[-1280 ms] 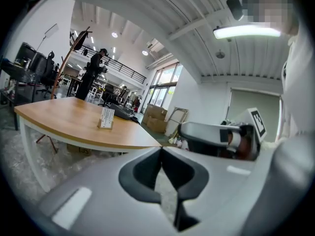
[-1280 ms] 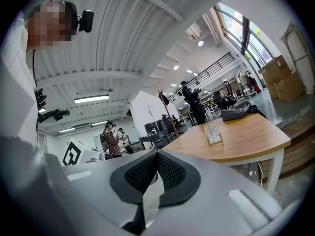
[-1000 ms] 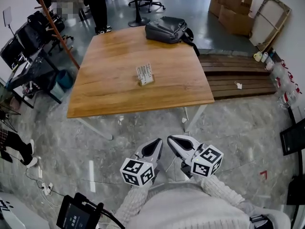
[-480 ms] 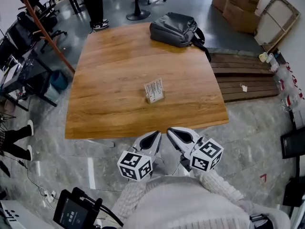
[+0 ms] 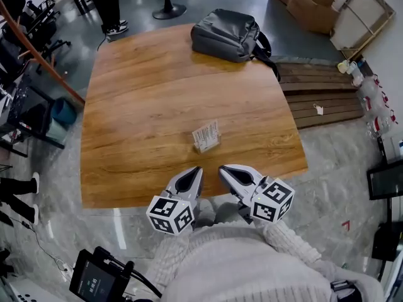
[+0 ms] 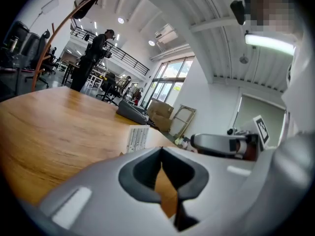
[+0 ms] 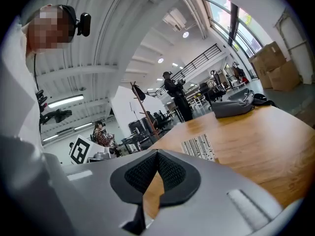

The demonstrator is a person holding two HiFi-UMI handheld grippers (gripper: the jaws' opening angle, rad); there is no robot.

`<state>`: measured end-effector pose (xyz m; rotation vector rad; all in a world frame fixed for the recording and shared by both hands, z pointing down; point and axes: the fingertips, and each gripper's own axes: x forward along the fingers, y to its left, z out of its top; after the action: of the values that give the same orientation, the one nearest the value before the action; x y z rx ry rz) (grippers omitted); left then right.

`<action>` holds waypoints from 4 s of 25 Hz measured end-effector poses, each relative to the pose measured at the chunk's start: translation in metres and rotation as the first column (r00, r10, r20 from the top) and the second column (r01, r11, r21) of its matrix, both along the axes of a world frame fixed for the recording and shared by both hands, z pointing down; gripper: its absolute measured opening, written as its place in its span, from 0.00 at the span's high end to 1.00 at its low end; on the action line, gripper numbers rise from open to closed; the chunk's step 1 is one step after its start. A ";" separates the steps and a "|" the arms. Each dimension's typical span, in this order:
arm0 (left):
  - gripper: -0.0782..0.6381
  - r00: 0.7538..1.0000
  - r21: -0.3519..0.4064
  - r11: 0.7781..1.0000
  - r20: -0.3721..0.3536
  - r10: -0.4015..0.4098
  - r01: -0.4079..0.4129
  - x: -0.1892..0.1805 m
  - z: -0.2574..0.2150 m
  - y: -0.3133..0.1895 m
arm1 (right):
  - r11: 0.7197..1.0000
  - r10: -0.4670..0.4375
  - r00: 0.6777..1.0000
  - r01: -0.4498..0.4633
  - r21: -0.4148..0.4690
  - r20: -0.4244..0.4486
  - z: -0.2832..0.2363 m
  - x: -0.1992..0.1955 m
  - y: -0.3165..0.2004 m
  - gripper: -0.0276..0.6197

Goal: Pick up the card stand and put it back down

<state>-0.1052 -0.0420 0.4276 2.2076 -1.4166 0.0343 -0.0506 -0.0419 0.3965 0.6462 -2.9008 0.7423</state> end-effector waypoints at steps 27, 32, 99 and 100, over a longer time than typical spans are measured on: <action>0.88 0.992 -0.104 0.995 0.129 0.018 -0.005 -0.023 0.042 -0.052 | 0.988 -0.048 0.996 0.037 -0.149 -0.071 0.037 0.002 -0.041 0.96; 0.80 0.989 -0.137 0.990 0.142 0.051 -0.031 -0.031 0.063 -0.066 | 0.979 -0.062 0.995 0.045 -0.198 -0.077 0.056 -0.003 -0.045 0.96; 0.62 0.778 -0.305 0.898 0.458 0.429 -0.316 0.015 0.137 -0.117 | 0.947 0.055 0.994 -0.083 -0.309 -0.096 0.103 0.036 -0.069 0.96; 0.62 0.786 -0.301 0.901 0.451 0.423 -0.312 0.015 0.135 -0.118 | 0.948 0.055 0.994 -0.081 -0.306 -0.095 0.103 0.036 -0.069 0.96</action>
<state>-0.0899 -0.1595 0.5628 2.3522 -1.1168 0.9293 -0.0142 -0.1108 0.4993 0.7218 -2.6137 1.1195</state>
